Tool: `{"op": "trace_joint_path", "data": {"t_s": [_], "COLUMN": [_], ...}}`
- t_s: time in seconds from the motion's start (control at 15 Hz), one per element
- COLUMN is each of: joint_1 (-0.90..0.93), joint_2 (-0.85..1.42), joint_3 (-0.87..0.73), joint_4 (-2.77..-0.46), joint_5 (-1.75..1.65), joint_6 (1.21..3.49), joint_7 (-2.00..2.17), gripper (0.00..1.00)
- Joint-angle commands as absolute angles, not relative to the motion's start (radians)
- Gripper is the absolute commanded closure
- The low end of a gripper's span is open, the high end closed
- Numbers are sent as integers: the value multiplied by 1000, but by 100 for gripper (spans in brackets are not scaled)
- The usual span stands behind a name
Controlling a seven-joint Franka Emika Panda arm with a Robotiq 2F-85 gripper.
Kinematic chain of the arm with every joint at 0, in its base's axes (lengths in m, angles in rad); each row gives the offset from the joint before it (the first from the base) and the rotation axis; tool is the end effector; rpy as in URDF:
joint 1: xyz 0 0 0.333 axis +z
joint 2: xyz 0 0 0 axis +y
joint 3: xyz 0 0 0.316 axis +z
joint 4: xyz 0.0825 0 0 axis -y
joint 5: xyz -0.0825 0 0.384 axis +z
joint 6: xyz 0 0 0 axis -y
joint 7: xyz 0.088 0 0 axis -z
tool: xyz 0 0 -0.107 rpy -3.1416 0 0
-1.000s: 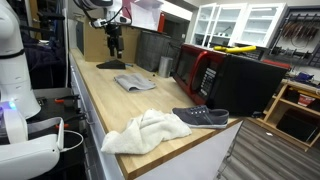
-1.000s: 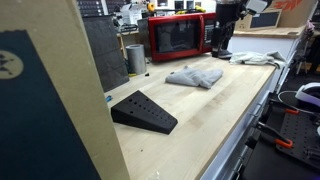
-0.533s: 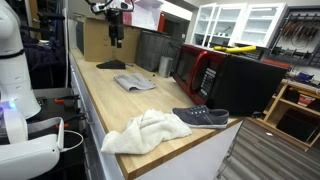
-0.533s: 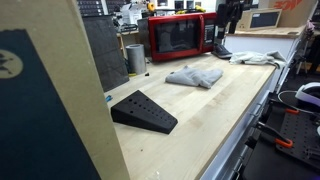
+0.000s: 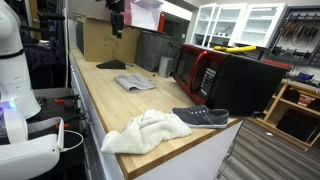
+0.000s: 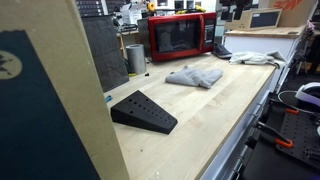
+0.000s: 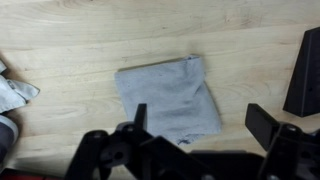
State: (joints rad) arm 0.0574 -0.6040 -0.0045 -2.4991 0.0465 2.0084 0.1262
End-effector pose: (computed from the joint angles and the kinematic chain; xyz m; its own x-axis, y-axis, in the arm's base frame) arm 0.3776 0.0226 0.4995 0.9901 -0.0925 0.1058 -0.0865 -0.9944 -0.0604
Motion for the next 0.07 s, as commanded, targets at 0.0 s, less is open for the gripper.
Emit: {"op": "trace_joint_path", "data": {"t_s": [0.0], "joint_1": [39], "joint_2": [-604], "joint_3": [11], "joint_4": [-2497], "joint_5": [57], "joint_6": [2005], "joint_7": [117], "gripper": [0]}}
